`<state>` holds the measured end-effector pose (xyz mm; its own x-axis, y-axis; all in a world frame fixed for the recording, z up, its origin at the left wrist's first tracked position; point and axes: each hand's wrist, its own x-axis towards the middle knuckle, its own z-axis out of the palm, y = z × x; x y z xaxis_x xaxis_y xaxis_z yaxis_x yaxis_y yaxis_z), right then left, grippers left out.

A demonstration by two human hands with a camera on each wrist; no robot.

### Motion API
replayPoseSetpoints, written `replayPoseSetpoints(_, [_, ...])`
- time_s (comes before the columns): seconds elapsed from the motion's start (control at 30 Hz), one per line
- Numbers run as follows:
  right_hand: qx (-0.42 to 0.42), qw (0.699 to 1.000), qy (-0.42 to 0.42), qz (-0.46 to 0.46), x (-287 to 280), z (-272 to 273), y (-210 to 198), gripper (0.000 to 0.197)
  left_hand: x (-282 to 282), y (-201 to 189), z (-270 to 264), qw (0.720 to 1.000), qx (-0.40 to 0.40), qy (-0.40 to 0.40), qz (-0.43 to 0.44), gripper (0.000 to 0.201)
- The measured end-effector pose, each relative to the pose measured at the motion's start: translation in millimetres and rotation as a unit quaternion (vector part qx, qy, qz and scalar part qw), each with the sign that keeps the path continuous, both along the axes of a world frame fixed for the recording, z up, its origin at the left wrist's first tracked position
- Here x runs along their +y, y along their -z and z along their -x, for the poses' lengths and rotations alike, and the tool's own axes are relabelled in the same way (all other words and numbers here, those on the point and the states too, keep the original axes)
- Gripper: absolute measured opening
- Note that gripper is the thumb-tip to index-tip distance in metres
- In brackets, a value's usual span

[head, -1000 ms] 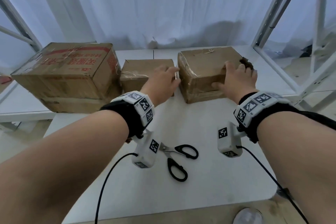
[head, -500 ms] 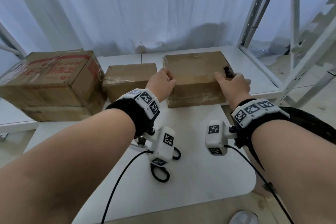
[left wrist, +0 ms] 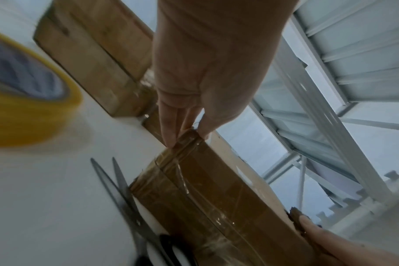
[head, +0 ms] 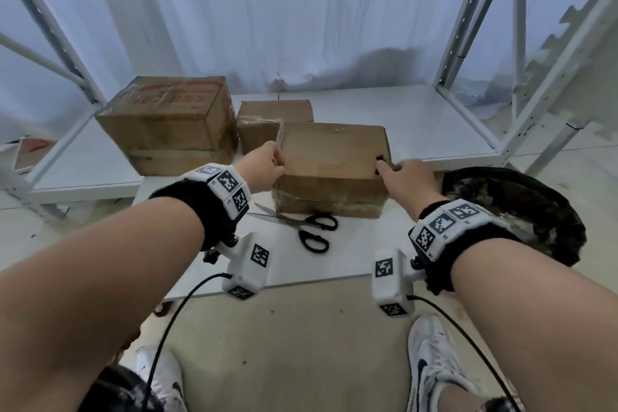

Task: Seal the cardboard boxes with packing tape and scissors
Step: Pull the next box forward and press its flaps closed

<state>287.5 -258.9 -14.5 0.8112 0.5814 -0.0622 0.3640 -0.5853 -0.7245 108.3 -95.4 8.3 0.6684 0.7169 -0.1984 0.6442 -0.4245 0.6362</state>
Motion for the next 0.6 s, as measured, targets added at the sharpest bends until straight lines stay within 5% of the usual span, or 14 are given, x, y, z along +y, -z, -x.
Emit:
replayPoseSetpoints(0.27, [0.052,0.995,-0.059,-0.06,36.4,39.0,-4.2,0.015,19.0,-3.1,51.5,0.994,0.084,-0.025,-0.065,0.036])
replayPoseSetpoints(0.43, [0.063,0.975,-0.198,0.078,40.7,28.2,-34.7,0.049,12.0,-20.8,36.2,0.963,0.204,0.075,-0.161,0.046])
replayPoseSetpoints(0.6, [0.051,0.918,-0.345,0.192,39.0,14.8,-49.3,0.072,6.6,-14.4,15.0,0.952,0.225,0.157,-0.134,0.062])
